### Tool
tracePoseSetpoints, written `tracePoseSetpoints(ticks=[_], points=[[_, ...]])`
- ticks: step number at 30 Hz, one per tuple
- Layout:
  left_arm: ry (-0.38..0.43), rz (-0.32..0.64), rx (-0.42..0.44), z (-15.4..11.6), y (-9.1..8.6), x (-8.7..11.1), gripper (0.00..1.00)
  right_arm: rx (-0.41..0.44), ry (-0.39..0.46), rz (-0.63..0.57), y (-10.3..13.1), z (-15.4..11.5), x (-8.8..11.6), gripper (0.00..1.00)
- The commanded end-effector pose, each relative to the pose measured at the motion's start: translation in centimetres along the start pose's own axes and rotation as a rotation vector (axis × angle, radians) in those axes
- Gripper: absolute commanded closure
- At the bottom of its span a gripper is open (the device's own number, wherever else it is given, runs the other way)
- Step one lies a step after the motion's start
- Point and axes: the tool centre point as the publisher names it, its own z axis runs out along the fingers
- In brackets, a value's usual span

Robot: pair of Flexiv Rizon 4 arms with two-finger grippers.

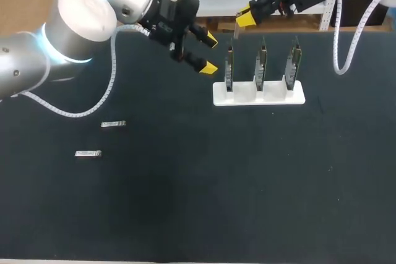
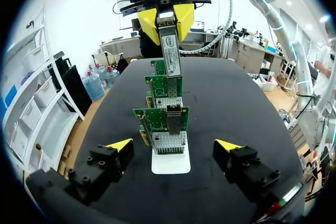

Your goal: Pick up the optical module with the left hand, and insert it into the network port with the right hand.

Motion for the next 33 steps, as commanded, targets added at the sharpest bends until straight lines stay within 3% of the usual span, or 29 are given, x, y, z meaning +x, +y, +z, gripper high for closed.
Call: tracePoseSetpoints(ticks=[1, 33], points=[[0.007, -0.003, 0.006, 0.21, 0.24, -0.12, 0.0, -0.004, 0.002, 0.0, -0.19, 0.01, -0.04, 1.0], [0.009, -0.031, -0.011, 0.78, -0.44, -0.06, 0.0, -0.004, -0.002, 0.009, -0.53, -0.2, 0.36, 1.0]])
